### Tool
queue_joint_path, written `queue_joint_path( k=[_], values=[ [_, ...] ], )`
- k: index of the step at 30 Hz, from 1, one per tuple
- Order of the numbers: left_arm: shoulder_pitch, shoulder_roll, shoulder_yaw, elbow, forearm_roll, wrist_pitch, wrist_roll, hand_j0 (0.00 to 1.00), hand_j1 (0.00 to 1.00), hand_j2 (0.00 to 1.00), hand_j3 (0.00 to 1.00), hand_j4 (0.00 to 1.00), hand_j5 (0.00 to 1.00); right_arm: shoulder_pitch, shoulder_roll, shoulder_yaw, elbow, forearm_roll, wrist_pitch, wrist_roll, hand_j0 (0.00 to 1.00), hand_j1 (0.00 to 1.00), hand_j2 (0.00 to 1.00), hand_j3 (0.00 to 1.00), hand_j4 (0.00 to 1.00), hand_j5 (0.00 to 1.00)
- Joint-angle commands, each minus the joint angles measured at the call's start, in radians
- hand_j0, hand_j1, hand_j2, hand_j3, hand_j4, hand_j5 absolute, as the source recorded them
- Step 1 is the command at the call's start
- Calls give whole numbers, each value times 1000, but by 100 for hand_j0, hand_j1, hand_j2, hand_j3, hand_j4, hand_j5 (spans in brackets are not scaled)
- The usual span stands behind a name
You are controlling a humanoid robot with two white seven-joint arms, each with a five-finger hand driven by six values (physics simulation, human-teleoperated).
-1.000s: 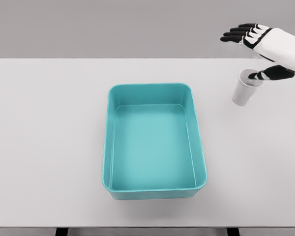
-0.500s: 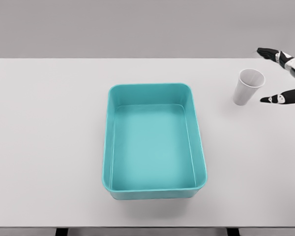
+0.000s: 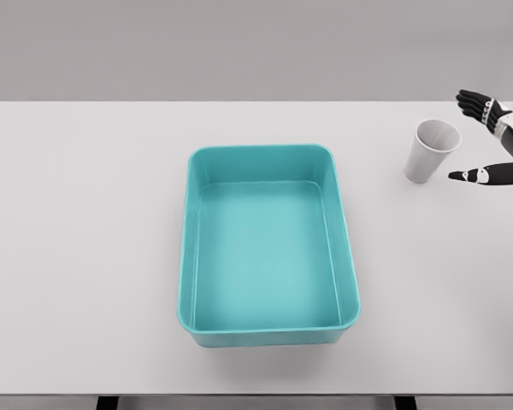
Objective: Put the paper cup into the basket with your right arm
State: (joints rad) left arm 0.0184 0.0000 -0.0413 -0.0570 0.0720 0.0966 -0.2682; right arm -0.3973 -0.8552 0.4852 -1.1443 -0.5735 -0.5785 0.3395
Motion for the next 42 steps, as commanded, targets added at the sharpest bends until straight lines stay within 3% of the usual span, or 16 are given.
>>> queue_joint_path(
  k=[1, 5, 8, 22, 42],
  values=[
    [0, 0, 0, 0, 0, 0, 0, 100, 100, 100, 100, 100, 100, 0, 19, 1, 29, -34, 3, -1, 100, 100, 100, 100, 100, 100],
    [0, 0, 0, 0, 0, 0, 0, 100, 100, 100, 100, 100, 100, -3, 87, 13, 113, -40, 2, -1, 100, 100, 100, 100, 100, 100],
    [0, 0, 0, 0, 0, 0, 0, 100, 100, 100, 100, 100, 100, -3, 97, 16, 149, -40, 2, -1, 100, 100, 100, 100, 100, 100],
    [0, 0, 0, 0, 0, 0, 0, 100, 100, 100, 100, 100, 100, -15, 102, 13, 163, -40, 2, -1, 100, 100, 100, 100, 100, 100],
    [0, 0, 0, 0, 0, 0, 0, 100, 100, 100, 100, 100, 100, -107, 222, 64, 365, -28, 0, -1, 100, 100, 100, 100, 100, 100]
  ],
)
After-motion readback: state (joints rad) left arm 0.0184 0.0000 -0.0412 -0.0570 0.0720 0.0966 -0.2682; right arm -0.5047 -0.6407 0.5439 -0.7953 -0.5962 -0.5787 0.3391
